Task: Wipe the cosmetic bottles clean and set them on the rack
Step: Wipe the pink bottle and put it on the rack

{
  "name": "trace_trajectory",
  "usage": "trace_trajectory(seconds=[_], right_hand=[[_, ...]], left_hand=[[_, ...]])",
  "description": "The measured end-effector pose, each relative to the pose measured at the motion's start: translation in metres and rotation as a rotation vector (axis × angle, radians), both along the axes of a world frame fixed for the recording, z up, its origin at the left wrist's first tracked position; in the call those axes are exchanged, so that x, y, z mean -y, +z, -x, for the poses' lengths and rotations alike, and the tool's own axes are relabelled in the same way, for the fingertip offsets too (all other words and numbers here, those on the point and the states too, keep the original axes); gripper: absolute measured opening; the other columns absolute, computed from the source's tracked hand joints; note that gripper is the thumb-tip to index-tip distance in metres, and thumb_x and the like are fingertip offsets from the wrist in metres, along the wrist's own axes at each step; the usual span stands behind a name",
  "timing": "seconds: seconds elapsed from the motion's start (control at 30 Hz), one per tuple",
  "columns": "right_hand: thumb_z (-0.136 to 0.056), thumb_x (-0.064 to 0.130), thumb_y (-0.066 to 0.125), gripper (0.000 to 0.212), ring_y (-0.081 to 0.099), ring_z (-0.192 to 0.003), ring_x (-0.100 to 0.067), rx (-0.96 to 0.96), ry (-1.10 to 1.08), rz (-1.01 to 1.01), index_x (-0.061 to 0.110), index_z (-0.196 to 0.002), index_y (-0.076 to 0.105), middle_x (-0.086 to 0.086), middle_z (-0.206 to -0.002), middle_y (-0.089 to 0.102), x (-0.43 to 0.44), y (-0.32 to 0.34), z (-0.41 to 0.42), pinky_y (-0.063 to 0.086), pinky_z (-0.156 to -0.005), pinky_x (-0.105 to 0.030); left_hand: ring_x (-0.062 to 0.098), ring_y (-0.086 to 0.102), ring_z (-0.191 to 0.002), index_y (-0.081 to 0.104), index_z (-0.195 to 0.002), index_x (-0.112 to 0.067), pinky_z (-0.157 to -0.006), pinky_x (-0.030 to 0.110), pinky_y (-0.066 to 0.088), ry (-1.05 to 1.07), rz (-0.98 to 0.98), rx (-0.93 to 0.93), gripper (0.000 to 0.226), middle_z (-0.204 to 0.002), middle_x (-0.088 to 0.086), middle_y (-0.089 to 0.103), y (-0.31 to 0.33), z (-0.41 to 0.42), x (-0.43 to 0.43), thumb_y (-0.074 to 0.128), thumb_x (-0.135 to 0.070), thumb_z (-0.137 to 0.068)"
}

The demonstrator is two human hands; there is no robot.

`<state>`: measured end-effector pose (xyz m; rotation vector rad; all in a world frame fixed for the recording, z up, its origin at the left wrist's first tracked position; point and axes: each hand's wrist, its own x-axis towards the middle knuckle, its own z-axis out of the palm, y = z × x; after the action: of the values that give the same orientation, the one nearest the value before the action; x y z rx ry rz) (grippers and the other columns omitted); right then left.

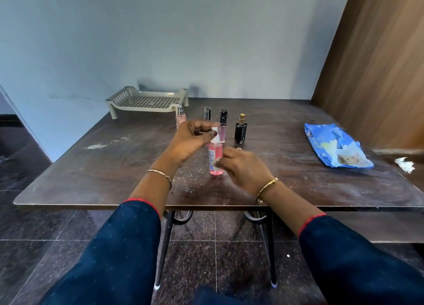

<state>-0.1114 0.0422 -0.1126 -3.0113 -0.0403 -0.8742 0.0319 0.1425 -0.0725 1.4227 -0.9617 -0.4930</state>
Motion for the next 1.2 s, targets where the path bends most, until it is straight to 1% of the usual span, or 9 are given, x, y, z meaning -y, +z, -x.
trace_trajectory(seconds=[0.2, 0.3, 0.43, 0.53, 0.77, 0.87, 0.93, 1.07, 1.2], right_hand=[[-0.073, -0.004, 0.069, 0.019, 0.063, -0.067, -0.032, -0.2, 0.038, 0.051, 0.008, -0.087, 0.07, -0.008, -0.089, 0.063, -0.001, -0.002, 0.002, 0.05, -0.054, -0.034], [-0.078, -0.002, 0.067, 0.013, 0.063, -0.075, -0.027, -0.075, 0.057, -0.063, 0.006, -0.087, 0.069, -0.009, -0.093, 0.066, 0.004, 0.01, -0.005, 0.052, -0.064, -0.034], [-0.078, -0.003, 0.066, 0.008, 0.055, -0.065, -0.023, 0.214, -0.057, -0.091, 0.003, -0.083, 0.066, -0.011, -0.083, 0.059, 0.005, 0.018, -0.012, 0.045, -0.053, -0.028], [-0.076, -0.006, 0.069, 0.012, 0.055, -0.064, -0.022, 0.266, -0.071, -0.049, 0.003, -0.084, 0.065, -0.011, -0.084, 0.06, -0.008, 0.011, -0.011, 0.04, -0.056, -0.021], [-0.07, -0.005, 0.072, 0.023, 0.058, -0.065, -0.025, -0.024, 0.017, 0.053, 0.01, -0.086, 0.068, -0.006, -0.089, 0.06, -0.007, -0.005, -0.003, 0.051, -0.05, -0.033], [-0.08, 0.002, 0.068, 0.018, 0.06, -0.072, -0.025, -0.158, -0.012, 0.032, 0.01, -0.096, 0.068, -0.004, -0.097, 0.06, -0.006, -0.018, -0.003, 0.054, -0.06, -0.039], [-0.085, 0.003, 0.063, 0.019, 0.062, -0.079, -0.024, -0.211, -0.031, -0.016, 0.01, -0.101, 0.069, -0.004, -0.103, 0.061, -0.004, -0.017, -0.003, 0.053, -0.068, -0.033], [-0.082, -0.004, 0.061, 0.015, 0.059, -0.074, -0.021, 0.0, -0.053, -0.155, 0.007, -0.089, 0.069, -0.007, -0.09, 0.062, -0.002, 0.008, -0.002, 0.049, -0.062, -0.031], [-0.079, -0.005, 0.063, 0.014, 0.058, -0.07, -0.022, 0.184, -0.059, -0.125, 0.005, -0.088, 0.067, -0.01, -0.09, 0.061, -0.01, 0.023, -0.013, 0.042, -0.057, -0.025]], left_hand=[[-0.002, 0.066, -0.071, 0.066, -0.109, -0.002, -0.065, 0.014, 0.053, 0.009, 0.011, 0.014, 0.025, -0.087, -0.003, 0.069, 0.001, 0.005, 0.001, 0.061, 0.004, -0.085], [0.0, 0.066, -0.07, 0.067, -0.105, -0.003, -0.069, 0.016, 0.055, 0.035, 0.02, -0.024, 0.023, -0.084, -0.004, 0.069, 0.001, 0.007, 0.0, 0.059, 0.006, -0.086], [0.01, 0.067, -0.075, 0.069, -0.099, -0.006, -0.069, 0.022, 0.057, 0.046, 0.039, -0.077, 0.019, -0.088, 0.002, 0.07, -0.002, 0.005, -0.003, 0.064, 0.002, -0.083], [0.004, 0.066, -0.07, 0.068, -0.098, -0.003, -0.063, 0.017, 0.052, 0.039, 0.057, -0.062, 0.021, -0.086, 0.004, 0.069, -0.005, 0.006, -0.005, 0.071, -0.001, -0.078], [0.01, 0.068, -0.082, 0.07, -0.098, -0.005, -0.075, 0.023, 0.057, 0.063, 0.064, -0.071, 0.021, -0.088, 0.002, 0.071, -0.005, 0.0, -0.007, 0.071, -0.001, -0.077], [0.013, 0.068, -0.085, 0.071, -0.096, -0.012, -0.081, 0.028, 0.057, 0.071, 0.043, -0.033, 0.019, -0.088, 0.003, 0.072, -0.005, -0.002, -0.008, 0.071, -0.005, -0.078], [0.016, 0.067, -0.088, 0.071, -0.094, -0.016, -0.084, 0.03, 0.056, 0.074, 0.032, -0.007, 0.018, -0.089, 0.003, 0.072, -0.004, 0.0, -0.008, 0.07, -0.005, -0.079], [0.014, 0.067, -0.088, 0.069, -0.099, -0.016, -0.081, 0.027, 0.057, 0.029, 0.005, 0.009, 0.021, -0.092, 0.003, 0.071, 0.0, 0.003, -0.012, 0.066, -0.004, -0.082], [0.0, 0.064, -0.069, 0.067, -0.107, -0.006, -0.064, 0.014, 0.052, 0.028, 0.01, 0.019, 0.023, -0.084, 0.002, 0.069, 0.0, 0.007, -0.016, 0.063, -0.002, -0.085]])
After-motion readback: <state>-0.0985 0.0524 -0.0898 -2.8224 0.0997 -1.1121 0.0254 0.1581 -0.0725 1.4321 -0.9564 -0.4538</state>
